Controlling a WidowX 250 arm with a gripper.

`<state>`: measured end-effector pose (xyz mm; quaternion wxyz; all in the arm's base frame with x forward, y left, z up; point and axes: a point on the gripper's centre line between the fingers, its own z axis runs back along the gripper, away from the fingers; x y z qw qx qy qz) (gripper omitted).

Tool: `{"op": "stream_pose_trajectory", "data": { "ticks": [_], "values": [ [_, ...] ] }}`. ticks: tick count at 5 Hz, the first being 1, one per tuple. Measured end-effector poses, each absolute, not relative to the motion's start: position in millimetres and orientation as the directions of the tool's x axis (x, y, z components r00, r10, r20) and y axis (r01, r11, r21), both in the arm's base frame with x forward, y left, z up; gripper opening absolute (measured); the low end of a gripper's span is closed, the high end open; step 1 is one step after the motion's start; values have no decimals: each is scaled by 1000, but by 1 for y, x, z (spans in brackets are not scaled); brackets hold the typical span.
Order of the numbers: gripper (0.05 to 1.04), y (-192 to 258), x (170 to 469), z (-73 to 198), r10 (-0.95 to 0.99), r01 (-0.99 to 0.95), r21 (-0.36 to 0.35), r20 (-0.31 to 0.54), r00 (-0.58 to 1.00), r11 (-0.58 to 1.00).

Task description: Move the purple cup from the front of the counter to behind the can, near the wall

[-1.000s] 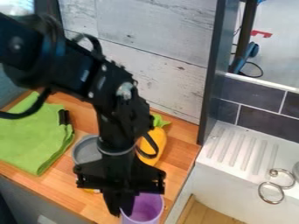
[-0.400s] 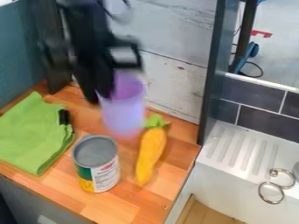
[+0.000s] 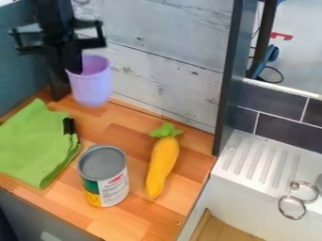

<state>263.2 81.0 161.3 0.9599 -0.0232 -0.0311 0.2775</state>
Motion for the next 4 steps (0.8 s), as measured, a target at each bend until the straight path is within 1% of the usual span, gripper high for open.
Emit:
{"op": "stream_pose_trajectory", "data": {
  "ticks": [1, 2, 3, 4],
  "values": [
    [85, 95, 282, 141, 528, -528, -28, -4, 849, 849],
    [85, 118, 308, 126, 537, -537, -17, -30, 843, 843],
    [85, 131, 326, 105, 541, -542, -11, -32, 840, 841],
    [85, 135, 340, 87, 537, -538, -22, -35, 843, 843]
  ]
}}
